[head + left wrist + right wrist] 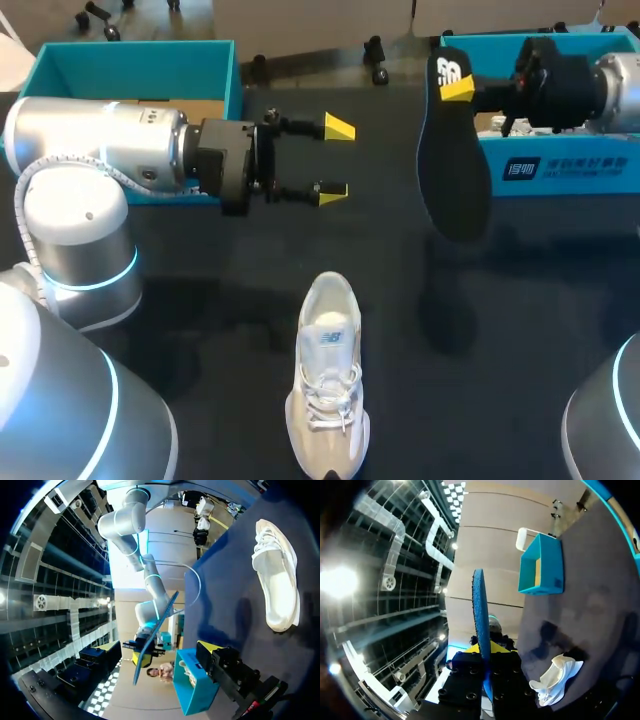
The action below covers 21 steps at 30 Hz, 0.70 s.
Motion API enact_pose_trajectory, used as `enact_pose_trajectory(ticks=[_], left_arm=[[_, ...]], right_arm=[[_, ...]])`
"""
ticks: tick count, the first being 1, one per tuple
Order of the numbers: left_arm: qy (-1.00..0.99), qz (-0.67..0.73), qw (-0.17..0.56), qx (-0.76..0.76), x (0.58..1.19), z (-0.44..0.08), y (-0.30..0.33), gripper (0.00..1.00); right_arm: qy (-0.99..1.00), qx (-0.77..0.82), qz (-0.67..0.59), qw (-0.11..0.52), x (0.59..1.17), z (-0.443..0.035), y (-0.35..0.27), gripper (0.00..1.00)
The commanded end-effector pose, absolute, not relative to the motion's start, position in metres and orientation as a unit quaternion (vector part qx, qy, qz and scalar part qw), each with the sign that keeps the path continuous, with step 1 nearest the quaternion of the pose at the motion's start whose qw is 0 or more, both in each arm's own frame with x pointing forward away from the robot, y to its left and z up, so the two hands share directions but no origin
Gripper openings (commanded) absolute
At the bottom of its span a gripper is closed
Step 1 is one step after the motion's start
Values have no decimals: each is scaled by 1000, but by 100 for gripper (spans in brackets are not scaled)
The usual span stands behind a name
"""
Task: Take the shoe out of the shoebox, open the shoe tongue, remove and reinsert the insole, then place the shoe into the shoebox
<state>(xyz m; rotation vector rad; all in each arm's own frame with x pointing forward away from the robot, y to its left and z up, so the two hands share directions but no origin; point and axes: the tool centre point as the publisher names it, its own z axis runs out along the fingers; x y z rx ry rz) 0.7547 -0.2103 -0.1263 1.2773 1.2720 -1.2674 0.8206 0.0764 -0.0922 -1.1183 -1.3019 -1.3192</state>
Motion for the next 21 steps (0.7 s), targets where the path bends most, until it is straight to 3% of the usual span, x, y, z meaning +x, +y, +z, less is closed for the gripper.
enact_pose_trajectory(ticks=[1, 21], left_arm=[[515, -512, 453, 517, 755, -127, -212, 100], [515, -512, 453, 517, 755, -127, -212, 100]], right_arm=[[-538, -448, -532, 477, 830, -95, 81, 0], [-512, -459, -526, 501, 837, -121, 121, 0]])
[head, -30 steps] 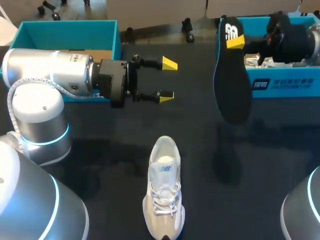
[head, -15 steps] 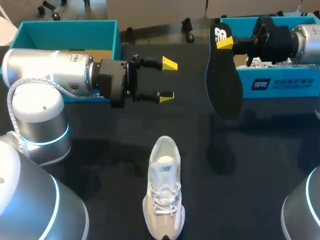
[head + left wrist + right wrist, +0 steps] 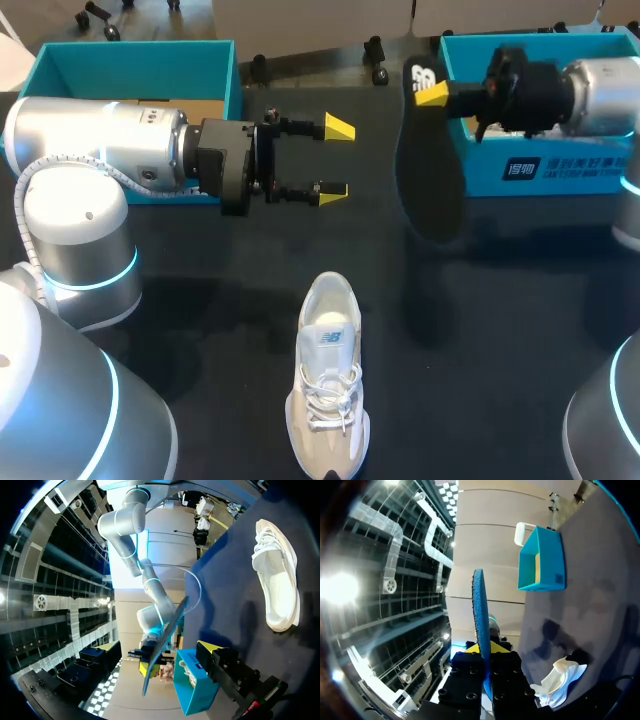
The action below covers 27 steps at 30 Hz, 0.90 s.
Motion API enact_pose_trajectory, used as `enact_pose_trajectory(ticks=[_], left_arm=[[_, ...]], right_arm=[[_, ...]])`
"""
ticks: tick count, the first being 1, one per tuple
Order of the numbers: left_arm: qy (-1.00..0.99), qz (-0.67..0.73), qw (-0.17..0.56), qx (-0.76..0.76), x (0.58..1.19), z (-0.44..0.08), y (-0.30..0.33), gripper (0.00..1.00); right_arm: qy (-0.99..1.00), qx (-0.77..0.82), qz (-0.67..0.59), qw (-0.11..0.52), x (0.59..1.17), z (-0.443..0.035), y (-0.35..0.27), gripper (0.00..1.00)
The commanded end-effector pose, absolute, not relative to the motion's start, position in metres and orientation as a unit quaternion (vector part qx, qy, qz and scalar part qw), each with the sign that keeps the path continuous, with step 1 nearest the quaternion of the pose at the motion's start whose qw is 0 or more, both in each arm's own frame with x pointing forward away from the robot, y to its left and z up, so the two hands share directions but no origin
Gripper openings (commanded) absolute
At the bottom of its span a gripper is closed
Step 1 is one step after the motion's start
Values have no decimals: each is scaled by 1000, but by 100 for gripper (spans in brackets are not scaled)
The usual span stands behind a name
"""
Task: Take the shoe out of the shoebox, open the shoe tongue, remove and reinsert the insole, then place the shoe into the shoebox
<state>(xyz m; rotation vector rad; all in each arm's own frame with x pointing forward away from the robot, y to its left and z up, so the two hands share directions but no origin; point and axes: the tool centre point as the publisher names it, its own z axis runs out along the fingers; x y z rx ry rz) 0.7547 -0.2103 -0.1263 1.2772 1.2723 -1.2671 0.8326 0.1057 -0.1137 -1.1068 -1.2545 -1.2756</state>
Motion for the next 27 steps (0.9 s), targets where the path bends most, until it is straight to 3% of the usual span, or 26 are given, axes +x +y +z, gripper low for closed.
enact_pose_trajectory(ticks=[1, 27], left_arm=[[515, -512, 453, 517, 755, -127, -212, 100], [497, -502, 482, 518, 781, -138, -217, 100]], right_arm=[[-511, -461, -525, 501, 837, -122, 123, 0], [-501, -473, -520, 505, 835, -123, 129, 0]])
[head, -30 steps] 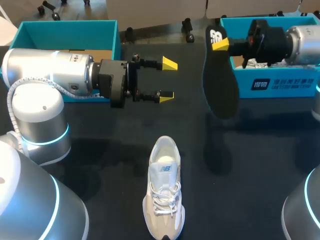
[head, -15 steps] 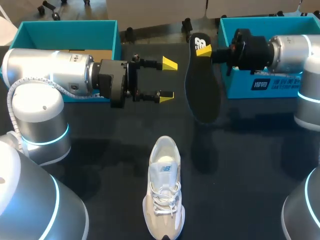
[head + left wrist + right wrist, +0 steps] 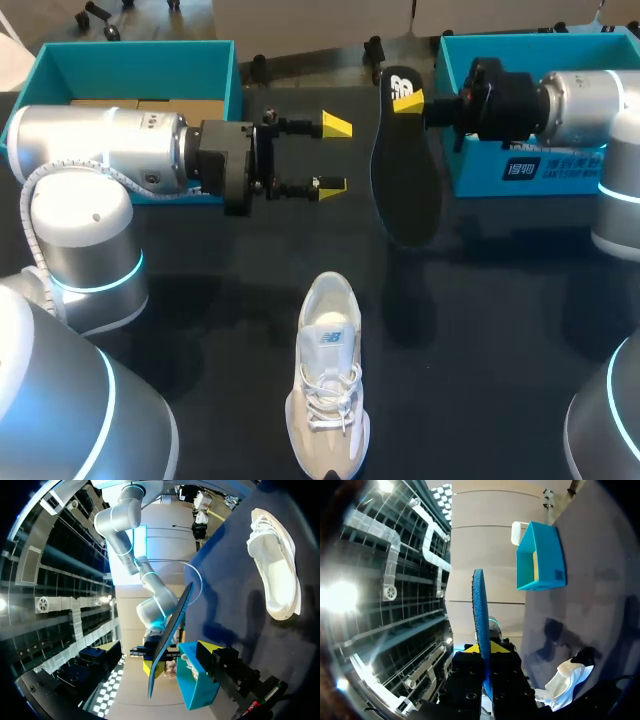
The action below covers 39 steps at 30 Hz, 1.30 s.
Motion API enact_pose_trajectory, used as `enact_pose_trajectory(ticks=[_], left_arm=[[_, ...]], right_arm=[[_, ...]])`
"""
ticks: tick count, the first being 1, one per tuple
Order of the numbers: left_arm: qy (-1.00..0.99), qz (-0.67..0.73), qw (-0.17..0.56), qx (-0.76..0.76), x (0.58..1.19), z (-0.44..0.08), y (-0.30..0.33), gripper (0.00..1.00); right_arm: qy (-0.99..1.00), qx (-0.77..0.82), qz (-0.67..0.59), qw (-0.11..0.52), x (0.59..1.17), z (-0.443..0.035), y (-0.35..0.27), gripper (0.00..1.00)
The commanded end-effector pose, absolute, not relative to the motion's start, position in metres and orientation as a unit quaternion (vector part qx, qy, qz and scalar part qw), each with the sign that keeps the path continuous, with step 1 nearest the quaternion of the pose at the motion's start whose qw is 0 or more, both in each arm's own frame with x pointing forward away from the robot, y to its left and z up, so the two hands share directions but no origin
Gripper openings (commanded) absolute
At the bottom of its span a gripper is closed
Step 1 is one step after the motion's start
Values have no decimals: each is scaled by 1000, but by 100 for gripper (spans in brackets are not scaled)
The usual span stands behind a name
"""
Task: Take the shoe out of the shoebox, open the shoe tongue, remove and reinsert the insole, then place the shoe into the shoebox
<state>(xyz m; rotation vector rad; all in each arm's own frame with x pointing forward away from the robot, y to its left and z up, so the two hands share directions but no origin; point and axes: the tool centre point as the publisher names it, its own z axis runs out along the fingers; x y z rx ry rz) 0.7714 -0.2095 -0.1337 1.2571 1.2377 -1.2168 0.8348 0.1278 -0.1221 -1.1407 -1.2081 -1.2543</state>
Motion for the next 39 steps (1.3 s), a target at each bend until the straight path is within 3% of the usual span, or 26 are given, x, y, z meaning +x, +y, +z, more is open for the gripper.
enact_pose_trajectory(ticks=[1, 29, 39], left_arm=[[493, -507, 482, 517, 783, -139, -219, 100], [475, -495, 533, 494, 785, -138, -271, 100], [474, -482, 535, 507, 786, -127, -272, 55]], right_arm=[[-501, -473, -520, 505, 835, -123, 129, 0], [-501, -473, -520, 505, 835, -123, 129, 0], [-501, -473, -520, 505, 835, -123, 129, 0]])
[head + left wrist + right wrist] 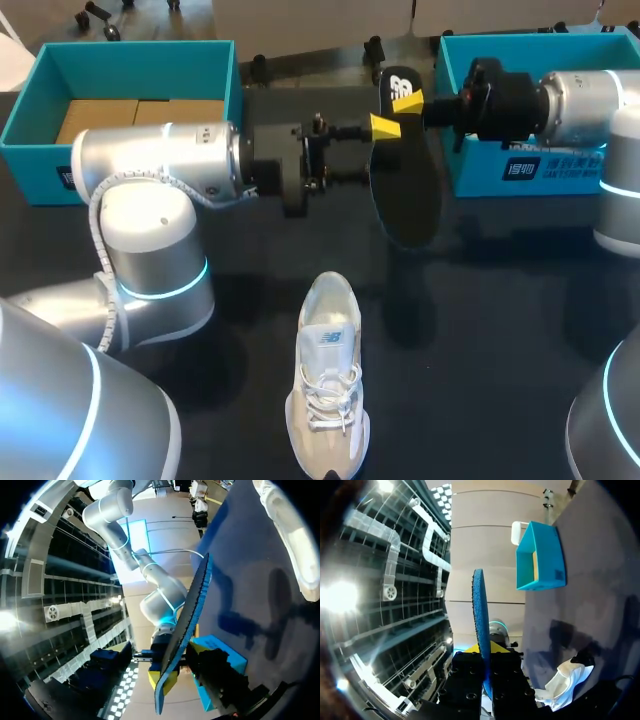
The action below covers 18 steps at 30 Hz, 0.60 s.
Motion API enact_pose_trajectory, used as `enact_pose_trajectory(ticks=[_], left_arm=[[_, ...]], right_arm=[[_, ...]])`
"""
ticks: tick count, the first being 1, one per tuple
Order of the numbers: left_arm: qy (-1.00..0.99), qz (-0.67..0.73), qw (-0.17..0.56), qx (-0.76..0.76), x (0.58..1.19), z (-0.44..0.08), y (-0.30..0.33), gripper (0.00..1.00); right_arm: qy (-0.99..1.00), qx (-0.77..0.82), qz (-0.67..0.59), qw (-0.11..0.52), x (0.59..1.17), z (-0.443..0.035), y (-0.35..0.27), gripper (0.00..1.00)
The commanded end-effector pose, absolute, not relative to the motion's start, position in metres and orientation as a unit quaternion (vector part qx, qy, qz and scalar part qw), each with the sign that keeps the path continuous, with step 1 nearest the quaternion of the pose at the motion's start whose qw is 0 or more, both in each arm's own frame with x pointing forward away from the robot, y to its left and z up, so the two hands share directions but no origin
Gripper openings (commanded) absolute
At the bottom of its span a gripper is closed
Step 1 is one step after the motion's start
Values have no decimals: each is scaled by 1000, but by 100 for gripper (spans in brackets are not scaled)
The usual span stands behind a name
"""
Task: Take the shoe out of the shoebox, open the shoe tongue, remove and reinsert the insole, then place the shoe into the shoebox
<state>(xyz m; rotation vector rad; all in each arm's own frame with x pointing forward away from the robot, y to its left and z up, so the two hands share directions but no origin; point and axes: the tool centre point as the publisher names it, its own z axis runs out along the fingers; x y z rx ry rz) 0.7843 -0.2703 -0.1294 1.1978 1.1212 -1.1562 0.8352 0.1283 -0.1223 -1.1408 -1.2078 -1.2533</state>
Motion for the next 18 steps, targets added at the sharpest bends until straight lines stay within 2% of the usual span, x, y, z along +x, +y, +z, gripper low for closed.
enact_pose_trajectory(ticks=[1, 3, 7, 16, 18], left_arm=[[474, -481, 535, 508, 787, -127, -272, 54], [475, -479, 534, 510, 788, -127, -273, 55], [475, -477, 533, 512, 790, -127, -274, 47], [476, -471, 529, 522, 792, -128, -278, 43], [476, -470, 528, 523, 791, -128, -278, 40]], right_arm=[[-501, -473, -520, 505, 835, -123, 129, 0], [-501, -473, -520, 505, 835, -123, 129, 0], [-501, -473, -520, 505, 835, -123, 129, 0], [-501, -473, -520, 505, 835, -123, 129, 0], [-501, -473, -520, 505, 835, -123, 129, 0]])
